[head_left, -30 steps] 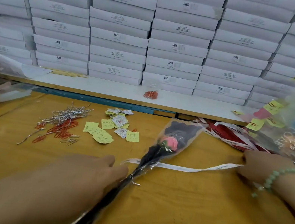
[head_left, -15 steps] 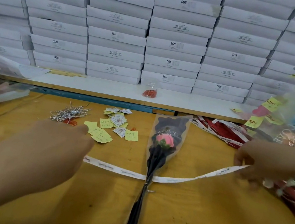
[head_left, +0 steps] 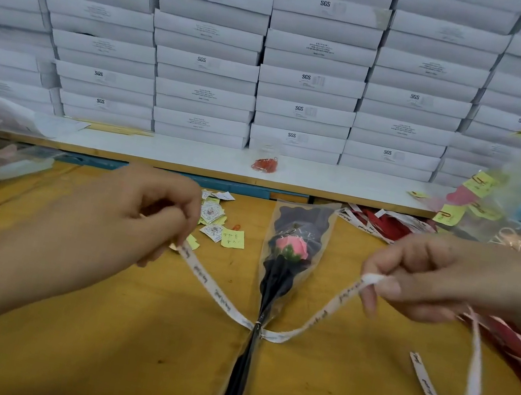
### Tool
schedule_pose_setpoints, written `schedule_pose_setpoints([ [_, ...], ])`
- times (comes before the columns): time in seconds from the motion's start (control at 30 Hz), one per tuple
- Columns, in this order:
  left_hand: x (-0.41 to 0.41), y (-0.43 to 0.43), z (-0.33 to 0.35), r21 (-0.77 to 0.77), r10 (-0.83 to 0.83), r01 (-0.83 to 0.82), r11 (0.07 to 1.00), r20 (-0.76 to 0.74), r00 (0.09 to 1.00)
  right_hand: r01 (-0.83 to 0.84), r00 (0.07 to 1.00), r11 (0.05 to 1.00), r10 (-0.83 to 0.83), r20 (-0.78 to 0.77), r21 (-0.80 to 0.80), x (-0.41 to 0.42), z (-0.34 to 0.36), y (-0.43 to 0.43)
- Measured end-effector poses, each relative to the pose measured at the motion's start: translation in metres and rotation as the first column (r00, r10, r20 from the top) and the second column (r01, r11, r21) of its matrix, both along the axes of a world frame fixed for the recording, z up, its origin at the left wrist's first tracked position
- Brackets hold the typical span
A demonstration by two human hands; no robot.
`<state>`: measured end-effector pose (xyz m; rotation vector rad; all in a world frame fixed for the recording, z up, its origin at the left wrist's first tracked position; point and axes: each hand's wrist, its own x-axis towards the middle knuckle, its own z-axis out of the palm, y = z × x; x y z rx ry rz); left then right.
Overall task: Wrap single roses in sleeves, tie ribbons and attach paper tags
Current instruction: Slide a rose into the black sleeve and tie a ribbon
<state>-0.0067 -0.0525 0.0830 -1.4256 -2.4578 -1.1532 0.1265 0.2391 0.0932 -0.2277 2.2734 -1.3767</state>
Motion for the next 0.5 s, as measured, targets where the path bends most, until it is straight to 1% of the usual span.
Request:
schedule_pose_setpoints([
  [0.03,0.002,0.003,0.0,0.113,-0.109,0.09,0.99,0.176,0.978,0.035,0.999,0.999,-0.034,0.014,-0.032,-0.003,0.004,-0.004],
  [0.07,0.0,0.004,-0.002,0.214,-0.204,0.141,0.967,0.31,0.929,0.099,0.995,0.99,-0.101,-0.018,-0.104,-0.006,0.0,-0.002],
  [0.1,-0.001,0.005,-0.003,0.296,-0.292,0.184,0.937,0.381,0.877,0.116,0.992,0.982,-0.123,-0.04,-0.146,-0.007,-0.008,-0.002],
  [0.13,-0.002,0.004,-0.004,0.36,-0.351,0.207,0.91,0.401,0.846,0.149,0.987,0.974,-0.158,-0.041,-0.171,-0.006,-0.011,-0.006],
  [0.17,-0.004,0.004,-0.007,0.414,-0.392,0.223,0.883,0.387,0.835,0.185,0.979,0.961,-0.198,-0.047,-0.204,-0.01,-0.013,-0.003],
  [0.23,-0.009,0.003,-0.012,0.518,-0.437,0.21,0.829,0.365,0.822,0.289,0.949,0.937,-0.307,-0.069,-0.195,-0.016,-0.018,-0.006],
  [0.3,-0.013,0.005,-0.013,0.612,-0.506,0.212,0.762,0.358,0.784,0.416,0.893,0.905,-0.425,-0.15,-0.085,-0.019,-0.023,-0.005],
  [0.37,-0.017,0.008,-0.013,0.71,-0.622,0.206,0.673,0.394,0.676,0.561,0.806,0.822,-0.517,-0.288,0.097,-0.021,-0.029,-0.002],
  [0.4,-0.019,0.008,-0.012,0.746,-0.676,0.199,0.635,0.412,0.611,0.605,0.774,0.764,-0.499,-0.39,0.223,-0.022,-0.032,-0.002],
  [0.43,-0.021,0.009,-0.011,0.763,-0.711,0.2,0.614,0.425,0.56,0.633,0.753,0.689,-0.443,-0.487,0.352,-0.023,-0.036,0.003],
  [0.47,-0.022,0.01,-0.01,0.766,-0.731,0.212,0.607,0.432,0.528,0.647,0.742,0.619,-0.379,-0.552,0.445,-0.022,-0.039,0.003],
  [0.5,-0.023,0.01,-0.01,0.762,-0.738,0.224,0.608,0.438,0.513,0.658,0.727,0.576,-0.317,-0.609,0.485,-0.021,-0.042,0.003],
])
